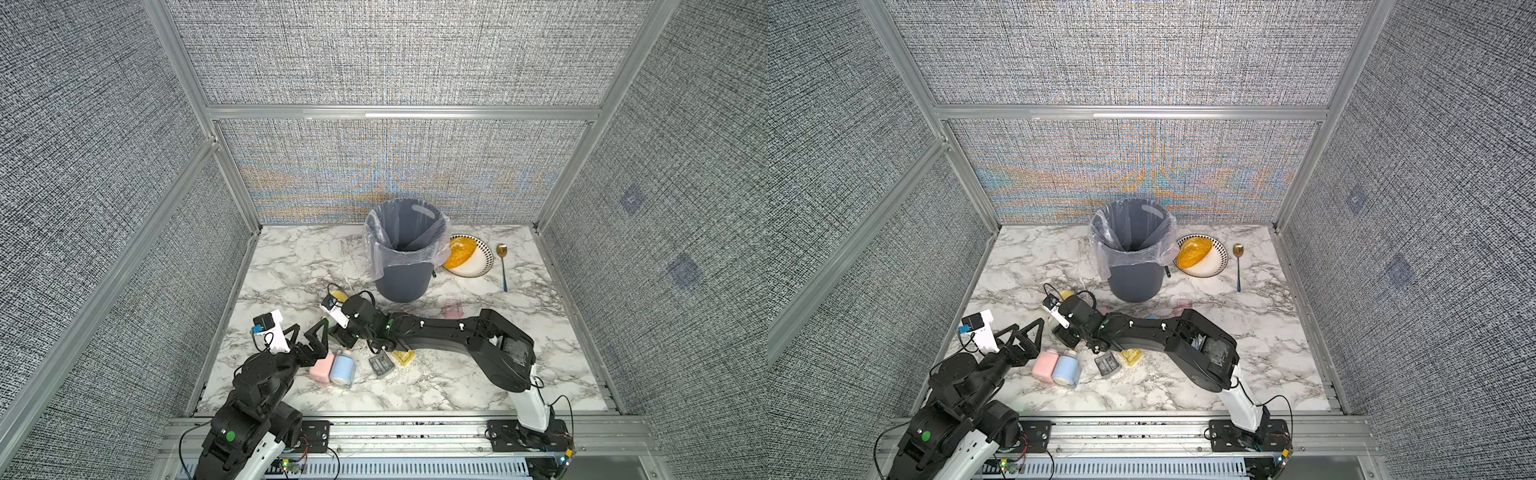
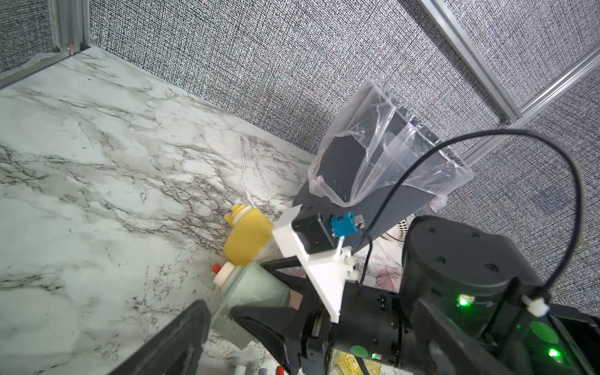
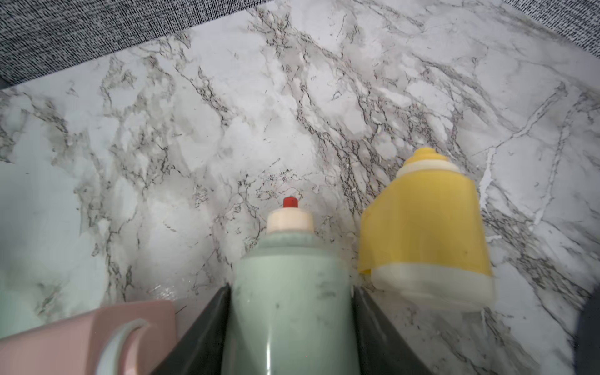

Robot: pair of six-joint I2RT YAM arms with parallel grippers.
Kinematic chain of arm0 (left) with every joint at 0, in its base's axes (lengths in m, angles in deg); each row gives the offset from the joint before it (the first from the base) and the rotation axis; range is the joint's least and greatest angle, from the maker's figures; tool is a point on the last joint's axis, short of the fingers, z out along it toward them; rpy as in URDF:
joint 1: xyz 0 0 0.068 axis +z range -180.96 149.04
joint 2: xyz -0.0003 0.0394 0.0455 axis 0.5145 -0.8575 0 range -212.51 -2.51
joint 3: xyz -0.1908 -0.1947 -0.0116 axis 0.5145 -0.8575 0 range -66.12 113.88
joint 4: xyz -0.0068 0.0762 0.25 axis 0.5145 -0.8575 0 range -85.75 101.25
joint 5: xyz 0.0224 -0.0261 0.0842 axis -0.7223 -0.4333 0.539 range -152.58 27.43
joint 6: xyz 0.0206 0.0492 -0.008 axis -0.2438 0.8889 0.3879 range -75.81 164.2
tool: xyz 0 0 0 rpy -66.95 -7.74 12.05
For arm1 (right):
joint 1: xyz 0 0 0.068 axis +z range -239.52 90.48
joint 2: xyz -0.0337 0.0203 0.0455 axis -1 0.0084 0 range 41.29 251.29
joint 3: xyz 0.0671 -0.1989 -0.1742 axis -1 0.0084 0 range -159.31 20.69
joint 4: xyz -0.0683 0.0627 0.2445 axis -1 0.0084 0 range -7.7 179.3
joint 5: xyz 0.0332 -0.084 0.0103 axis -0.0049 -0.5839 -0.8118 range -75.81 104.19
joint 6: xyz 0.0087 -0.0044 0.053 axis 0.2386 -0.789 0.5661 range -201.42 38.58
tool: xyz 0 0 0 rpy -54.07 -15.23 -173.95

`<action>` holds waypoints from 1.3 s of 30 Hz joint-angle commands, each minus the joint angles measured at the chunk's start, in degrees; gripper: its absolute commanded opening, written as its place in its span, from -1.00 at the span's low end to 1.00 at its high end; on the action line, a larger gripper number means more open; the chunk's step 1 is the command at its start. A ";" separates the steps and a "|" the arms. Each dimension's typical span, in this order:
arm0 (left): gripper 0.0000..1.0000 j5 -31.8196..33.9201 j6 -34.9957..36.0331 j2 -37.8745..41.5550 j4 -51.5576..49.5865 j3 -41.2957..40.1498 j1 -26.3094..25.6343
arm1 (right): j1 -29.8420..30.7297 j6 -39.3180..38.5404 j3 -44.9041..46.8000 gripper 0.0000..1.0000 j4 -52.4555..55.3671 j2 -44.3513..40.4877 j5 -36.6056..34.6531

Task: Take out the pencil sharpener tray and clean the shavings
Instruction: Place the pencil sharpener at the center of the board, then pick up the pencil sharpener from the center of the board.

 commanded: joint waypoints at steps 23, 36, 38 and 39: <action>1.00 3.21 -1.00 -2.24 0.46 -0.11 0.05 | 2.71 19.07 9.00 0.90 11.03 -15.67 -6.23; 1.00 4.02 -1.68 -1.58 2.18 -2.66 0.05 | 10.64 30.19 4.20 0.89 23.75 -14.43 -9.80; 1.00 4.30 -1.62 -1.03 1.63 -2.59 0.04 | 11.13 30.30 2.45 0.89 25.08 -12.77 -10.24; 1.00 4.36 -1.60 -0.77 1.38 -2.57 0.03 | 11.37 30.31 1.69 0.89 25.61 -11.81 -10.29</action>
